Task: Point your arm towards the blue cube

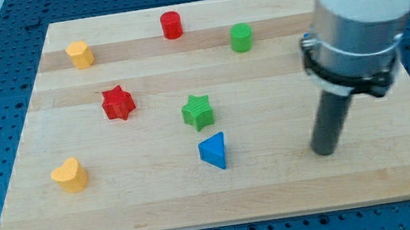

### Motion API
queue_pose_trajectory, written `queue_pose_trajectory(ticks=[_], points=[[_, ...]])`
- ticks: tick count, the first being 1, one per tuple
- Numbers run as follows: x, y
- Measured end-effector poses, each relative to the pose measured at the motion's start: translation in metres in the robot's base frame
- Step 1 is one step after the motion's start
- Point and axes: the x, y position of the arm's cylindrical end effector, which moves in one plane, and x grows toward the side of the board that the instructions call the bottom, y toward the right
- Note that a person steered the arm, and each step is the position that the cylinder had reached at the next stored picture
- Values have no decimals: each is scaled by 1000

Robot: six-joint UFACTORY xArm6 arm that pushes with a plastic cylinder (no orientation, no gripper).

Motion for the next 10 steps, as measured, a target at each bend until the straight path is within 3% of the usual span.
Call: queue_pose_trajectory(ticks=[4, 7, 10], points=[[-83, 105], [-157, 104], [-183, 65]])
